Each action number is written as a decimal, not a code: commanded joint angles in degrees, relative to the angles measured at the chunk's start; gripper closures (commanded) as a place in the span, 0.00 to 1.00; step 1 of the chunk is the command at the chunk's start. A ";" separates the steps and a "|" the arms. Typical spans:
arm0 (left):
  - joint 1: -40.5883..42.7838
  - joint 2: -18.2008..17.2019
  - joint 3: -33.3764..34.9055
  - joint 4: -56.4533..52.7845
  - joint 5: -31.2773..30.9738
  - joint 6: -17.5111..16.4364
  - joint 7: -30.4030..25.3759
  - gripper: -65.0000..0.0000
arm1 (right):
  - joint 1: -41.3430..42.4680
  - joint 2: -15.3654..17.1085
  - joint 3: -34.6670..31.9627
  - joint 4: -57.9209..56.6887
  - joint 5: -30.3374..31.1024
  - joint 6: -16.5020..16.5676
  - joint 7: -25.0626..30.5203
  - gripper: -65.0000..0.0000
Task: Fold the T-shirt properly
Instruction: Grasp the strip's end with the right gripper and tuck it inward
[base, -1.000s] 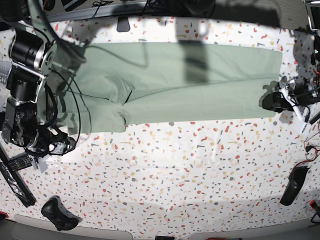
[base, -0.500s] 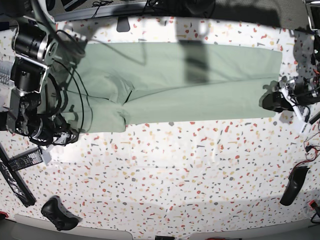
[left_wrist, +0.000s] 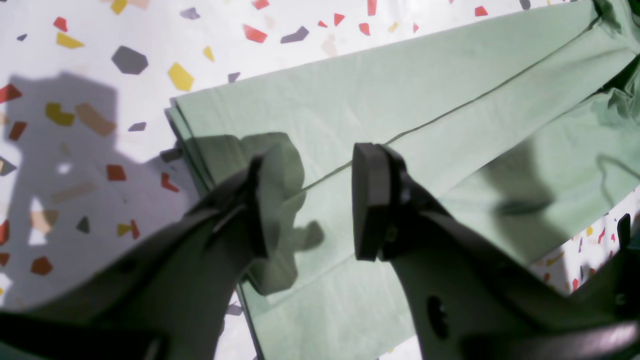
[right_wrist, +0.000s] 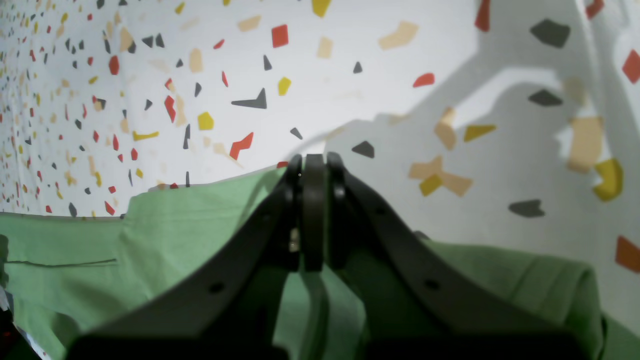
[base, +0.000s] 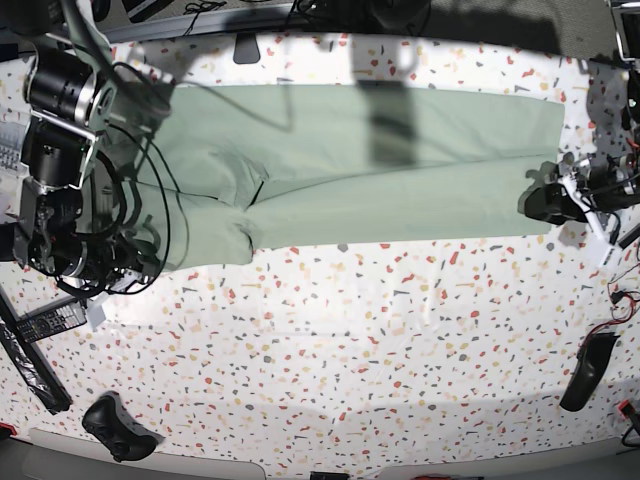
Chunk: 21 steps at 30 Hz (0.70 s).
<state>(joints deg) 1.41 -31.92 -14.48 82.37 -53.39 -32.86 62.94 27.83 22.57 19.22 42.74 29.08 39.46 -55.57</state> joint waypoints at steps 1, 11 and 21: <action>-0.92 -1.11 -0.48 0.96 -1.11 -0.20 -1.09 0.68 | 1.66 0.96 0.13 0.76 1.53 0.54 0.07 1.00; -0.92 -1.11 -0.48 0.96 -1.09 -0.22 -1.73 0.68 | -2.84 2.56 0.13 8.35 26.10 0.54 -16.79 1.00; -0.90 -1.11 -0.48 0.96 -1.07 -0.22 -1.73 0.68 | -22.95 3.65 0.33 39.28 39.01 0.54 -24.43 1.00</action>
<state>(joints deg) 1.48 -31.92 -14.50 82.37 -53.36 -32.91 62.06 3.57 25.10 19.18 81.36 66.30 39.70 -80.60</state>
